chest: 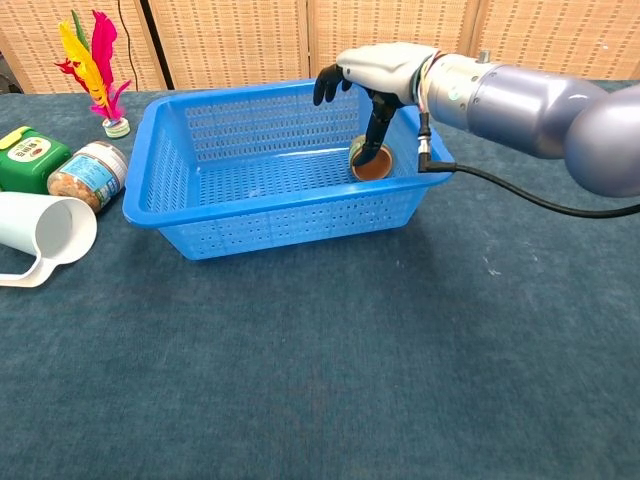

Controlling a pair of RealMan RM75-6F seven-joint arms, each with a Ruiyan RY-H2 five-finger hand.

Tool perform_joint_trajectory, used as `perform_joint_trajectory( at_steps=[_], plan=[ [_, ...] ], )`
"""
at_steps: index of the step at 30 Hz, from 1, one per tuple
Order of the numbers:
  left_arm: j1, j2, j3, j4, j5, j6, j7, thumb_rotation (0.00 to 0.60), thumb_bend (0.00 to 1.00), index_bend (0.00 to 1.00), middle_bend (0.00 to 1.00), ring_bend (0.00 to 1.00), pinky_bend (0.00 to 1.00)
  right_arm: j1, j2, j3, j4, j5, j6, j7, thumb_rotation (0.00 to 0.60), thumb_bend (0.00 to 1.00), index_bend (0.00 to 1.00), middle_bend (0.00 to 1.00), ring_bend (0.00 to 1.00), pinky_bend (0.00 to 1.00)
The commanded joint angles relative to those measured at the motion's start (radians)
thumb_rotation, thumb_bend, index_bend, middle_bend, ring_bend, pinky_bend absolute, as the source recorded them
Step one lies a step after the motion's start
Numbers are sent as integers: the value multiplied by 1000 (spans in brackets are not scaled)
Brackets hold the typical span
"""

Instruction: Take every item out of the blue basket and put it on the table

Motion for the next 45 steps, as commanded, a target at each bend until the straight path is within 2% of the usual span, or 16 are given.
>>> perform_joint_trajectory(
  at_steps=[1, 7, 14, 17, 24, 28, 34, 40, 45],
  plan=[
    [1, 0, 0, -1, 2, -1, 2, 600, 60, 0, 0, 0, 0, 15, -37, -17, 63, -21, -3, -28, 600, 0, 235, 222, 192, 127],
    [1, -5, -1, -1, 0, -10, 10, 600, 60, 0, 0, 0, 0, 21, -86, -52, 196, -81, 1, -32, 600, 0, 250, 237, 206, 134],
    [1, -10, -5, -2, 1, -14, 19, 600, 61, 0, 0, 0, 0, 16, -121, -85, 294, -152, 10, 5, 600, 0, 269, 255, 223, 141],
    [1, -10, -6, -4, 4, -16, 19, 600, 61, 0, 0, 0, 0, 17, -136, -92, 330, -171, 2, 19, 600, 31, 273, 263, 228, 158],
    [6, -11, -9, -2, 7, -13, 14, 600, 60, 0, 0, 0, 0, 17, -173, -100, 410, -201, -16, 56, 600, 157, 300, 290, 248, 244],
    [7, -12, -11, 1, 6, -14, 11, 600, 62, 0, 0, 0, 0, 20, -195, -101, 454, -212, -21, 74, 600, 161, 334, 329, 283, 305],
    [6, -14, -14, 4, 2, -19, 12, 600, 62, 0, 0, 0, 0, 25, -232, -109, 534, -240, -11, 104, 600, 191, 423, 421, 366, 478],
    [6, -15, -16, 4, 1, -22, 9, 600, 61, 0, 0, 0, 0, 16, -267, -142, 610, -308, 83, 164, 600, 328, 561, 548, 474, 592],
    [9, -14, -13, 2, 10, -23, 8, 600, 62, 0, 0, 0, 0, 12, -284, -166, 654, -363, 183, 233, 600, 366, 587, 570, 492, 605]
  ],
)
